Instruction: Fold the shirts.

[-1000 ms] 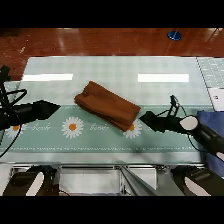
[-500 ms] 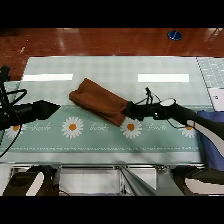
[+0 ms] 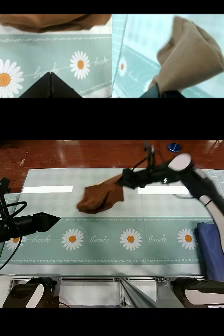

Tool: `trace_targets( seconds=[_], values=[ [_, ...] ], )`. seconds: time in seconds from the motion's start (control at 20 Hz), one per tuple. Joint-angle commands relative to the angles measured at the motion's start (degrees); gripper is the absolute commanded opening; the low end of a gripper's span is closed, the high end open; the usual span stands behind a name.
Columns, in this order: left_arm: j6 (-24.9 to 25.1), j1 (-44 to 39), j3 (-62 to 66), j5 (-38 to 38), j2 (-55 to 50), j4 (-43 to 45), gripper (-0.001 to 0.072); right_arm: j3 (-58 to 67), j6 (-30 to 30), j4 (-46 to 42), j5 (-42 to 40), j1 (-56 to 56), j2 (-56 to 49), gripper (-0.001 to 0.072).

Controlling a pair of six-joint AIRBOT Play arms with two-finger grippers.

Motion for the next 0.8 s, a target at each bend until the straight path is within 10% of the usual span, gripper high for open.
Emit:
trace_targets(
  seconds=[0.0, 0.75],
  values=[
    [0.0, 0.0, 0.0, 0.0, 0.0, 0.0, 0.0018, 16.2, 8.6, -12.1, 11.6, -6.4, 0.0, 0.0022],
    [0.0, 0.0, 0.0, 1.7, 0.0, 0.0, 0.0018, 24.1, 12.6, -16.8, 46.8, -52.8, 9.3, 0.0021]
  ],
)
